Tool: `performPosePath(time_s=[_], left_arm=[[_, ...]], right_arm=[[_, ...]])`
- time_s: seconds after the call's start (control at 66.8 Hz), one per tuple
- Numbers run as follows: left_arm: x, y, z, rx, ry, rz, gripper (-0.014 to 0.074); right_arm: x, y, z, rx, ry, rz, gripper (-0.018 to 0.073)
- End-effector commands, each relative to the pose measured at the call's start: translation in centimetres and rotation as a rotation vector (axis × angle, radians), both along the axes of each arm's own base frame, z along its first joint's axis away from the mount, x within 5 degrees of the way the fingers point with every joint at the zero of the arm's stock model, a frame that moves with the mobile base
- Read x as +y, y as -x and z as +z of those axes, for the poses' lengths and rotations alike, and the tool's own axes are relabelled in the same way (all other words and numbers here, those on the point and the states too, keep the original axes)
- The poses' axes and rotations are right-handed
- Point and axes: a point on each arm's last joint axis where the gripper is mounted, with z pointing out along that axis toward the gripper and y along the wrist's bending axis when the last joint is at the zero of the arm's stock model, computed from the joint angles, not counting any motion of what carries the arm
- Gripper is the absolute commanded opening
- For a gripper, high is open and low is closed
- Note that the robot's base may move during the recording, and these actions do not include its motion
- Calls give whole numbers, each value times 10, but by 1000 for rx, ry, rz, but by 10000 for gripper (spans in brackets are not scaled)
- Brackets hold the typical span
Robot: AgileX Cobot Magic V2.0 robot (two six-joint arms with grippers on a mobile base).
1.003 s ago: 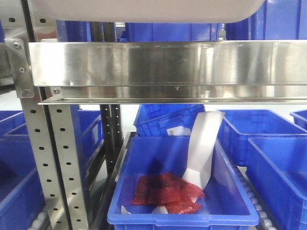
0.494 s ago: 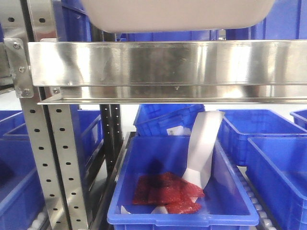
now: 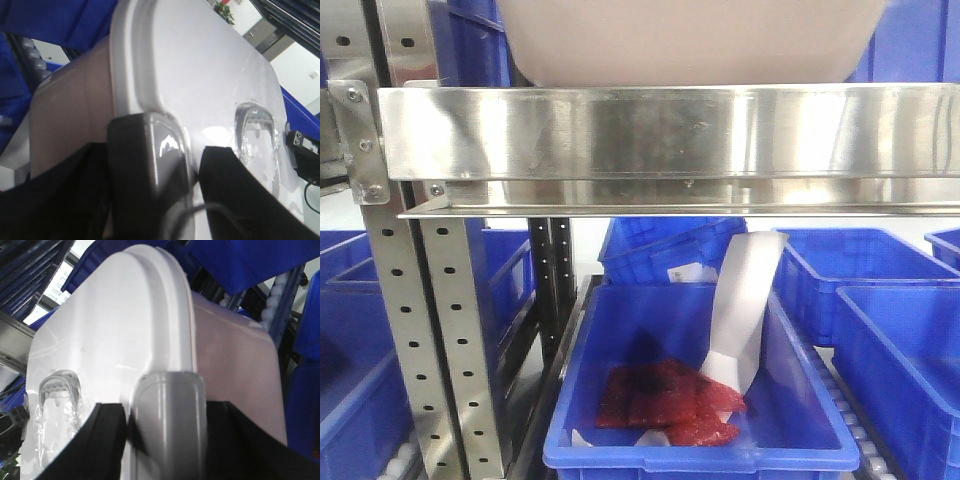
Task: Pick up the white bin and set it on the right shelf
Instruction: 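Raise the held bin with both grippers above the steel shelf edge, then push the bin onto the roller shelf and open both grippers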
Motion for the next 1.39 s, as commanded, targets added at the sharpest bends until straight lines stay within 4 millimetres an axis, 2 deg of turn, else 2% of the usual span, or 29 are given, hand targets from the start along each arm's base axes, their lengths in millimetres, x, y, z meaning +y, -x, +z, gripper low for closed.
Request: performPosePath(time_s=[0.0, 0.389, 0.464, 0.569, 0.674, 0.794, 1.138, 1.228, 1.288, 1.378], left_arm=[[-11, 19, 36, -86, 93, -62, 244], [-3, 9, 33, -110, 29, 74, 245], [-2, 9, 33, -111, 23, 78, 273], [-2, 9, 32, -116, 7, 79, 354], [-2, 9, 32, -115, 4, 79, 417], [2, 8, 32, -111, 6, 85, 423], [18, 5, 31, -103, 8, 92, 419], [17, 6, 31, -101, 3, 71, 370], [17, 7, 31, -102, -4, 65, 275], [17, 7, 31, -101, -2, 65, 118]], right_arm=[[14, 15, 35, -108, -88, 77, 335], [8, 9, 34, -111, -67, -9, 384], [7, 8, 34, -111, -66, -25, 400], [5, 7, 34, -111, -63, -49, 452], [3, 5, 33, -110, -52, -76, 561], [1, 4, 30, -105, -10, -107, 636], [-21, 4, 28, -100, 31, -177, 634], [-21, 4, 27, -99, 39, -176, 630], [-21, 4, 26, -97, 50, -167, 598], [-18, 6, 26, -94, 55, -133, 436]])
